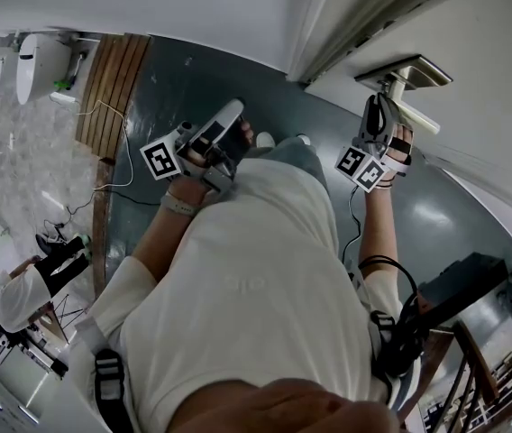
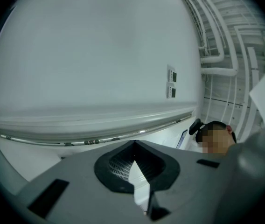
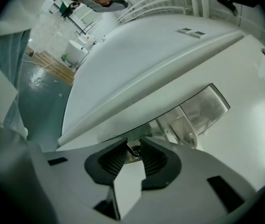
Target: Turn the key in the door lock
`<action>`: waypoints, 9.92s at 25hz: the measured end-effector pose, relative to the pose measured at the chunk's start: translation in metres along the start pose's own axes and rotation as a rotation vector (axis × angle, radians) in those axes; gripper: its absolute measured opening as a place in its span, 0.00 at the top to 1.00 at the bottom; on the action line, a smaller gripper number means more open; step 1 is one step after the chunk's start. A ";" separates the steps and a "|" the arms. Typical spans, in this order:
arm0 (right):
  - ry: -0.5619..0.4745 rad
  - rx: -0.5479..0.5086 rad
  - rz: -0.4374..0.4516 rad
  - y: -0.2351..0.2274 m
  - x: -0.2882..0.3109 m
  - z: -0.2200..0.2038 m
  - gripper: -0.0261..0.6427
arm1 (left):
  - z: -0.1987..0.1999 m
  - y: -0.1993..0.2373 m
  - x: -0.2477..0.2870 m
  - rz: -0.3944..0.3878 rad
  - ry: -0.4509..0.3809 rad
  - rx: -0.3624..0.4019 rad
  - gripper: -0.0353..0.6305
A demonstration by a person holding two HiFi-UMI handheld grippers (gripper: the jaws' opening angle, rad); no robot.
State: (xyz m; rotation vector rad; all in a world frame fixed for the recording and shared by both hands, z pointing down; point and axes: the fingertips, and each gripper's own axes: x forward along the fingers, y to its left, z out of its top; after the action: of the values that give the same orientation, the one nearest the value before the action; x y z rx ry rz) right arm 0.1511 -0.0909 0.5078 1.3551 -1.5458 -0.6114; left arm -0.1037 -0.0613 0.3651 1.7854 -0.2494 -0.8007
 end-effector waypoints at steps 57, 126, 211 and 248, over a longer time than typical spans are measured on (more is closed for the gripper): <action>-0.425 2.712 0.257 -0.009 -0.002 -0.036 0.88 | 0.003 0.001 -0.002 -0.001 -0.013 -0.039 0.93; 0.057 0.031 -0.091 -0.001 -0.002 -0.004 0.86 | 0.003 0.003 0.001 -0.002 -0.017 -0.047 0.93; -0.127 0.557 0.258 -0.012 -0.049 0.005 0.84 | 0.007 0.021 -0.006 -0.013 -0.059 -0.104 0.93; 0.058 -0.110 -0.008 0.002 0.007 -0.002 0.81 | 0.014 0.014 -0.009 -0.009 -0.085 -0.116 0.93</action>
State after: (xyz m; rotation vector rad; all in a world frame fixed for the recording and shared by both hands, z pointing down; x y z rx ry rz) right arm 0.1529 -0.0963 0.5124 1.2862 -1.4397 -0.6471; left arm -0.1163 -0.0727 0.3786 1.6465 -0.2461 -0.8817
